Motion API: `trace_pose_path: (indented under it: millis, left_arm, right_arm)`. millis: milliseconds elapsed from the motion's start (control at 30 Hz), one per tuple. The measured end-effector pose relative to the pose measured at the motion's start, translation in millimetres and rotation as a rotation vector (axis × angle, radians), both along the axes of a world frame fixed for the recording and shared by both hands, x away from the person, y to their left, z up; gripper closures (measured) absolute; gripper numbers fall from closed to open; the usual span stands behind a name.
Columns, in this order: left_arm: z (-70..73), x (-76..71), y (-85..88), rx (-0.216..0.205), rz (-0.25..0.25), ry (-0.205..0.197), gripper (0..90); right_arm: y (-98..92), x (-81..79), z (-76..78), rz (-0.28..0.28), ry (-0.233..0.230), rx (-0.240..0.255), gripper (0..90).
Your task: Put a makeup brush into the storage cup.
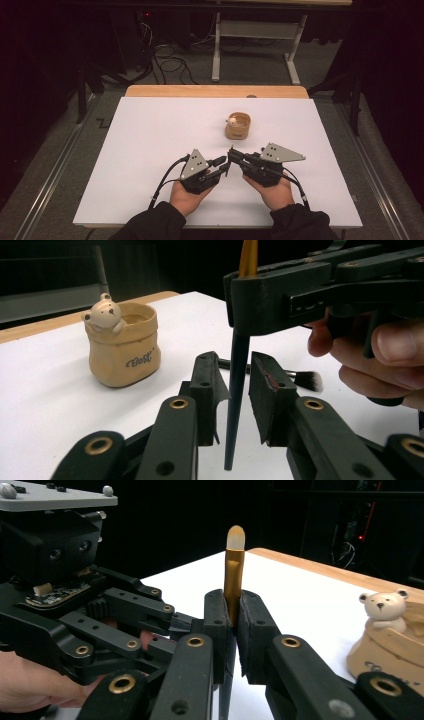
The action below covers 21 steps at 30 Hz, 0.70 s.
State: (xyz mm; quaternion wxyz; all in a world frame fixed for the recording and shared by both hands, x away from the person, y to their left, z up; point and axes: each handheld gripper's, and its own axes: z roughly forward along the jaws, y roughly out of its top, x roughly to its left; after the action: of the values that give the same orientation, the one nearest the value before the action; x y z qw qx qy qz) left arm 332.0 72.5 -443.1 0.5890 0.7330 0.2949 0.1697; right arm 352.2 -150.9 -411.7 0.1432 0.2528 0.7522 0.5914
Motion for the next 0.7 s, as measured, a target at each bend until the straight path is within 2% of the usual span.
trace_pose_path:
  millis: [267, 467, 700]
  left_arm:
    - [-0.5, 3.6, 3.4, 0.016, 0.014, 0.008, 62.0]
    - [-0.4, 5.8, 7.3, 0.023, 0.039, 0.012, 54.0]
    - [2.1, 6.0, 21.7, 0.046, 0.063, 0.022, 47.9]
  right_arm:
    - [-8.9, 2.8, 2.2, -0.047, -0.023, -0.017, 85.1]
    - [-16.4, 5.7, 3.5, -0.080, -0.025, -0.009, 85.1]
    - [-27.3, 9.8, 5.4, -0.117, -0.035, 0.007, 85.1]
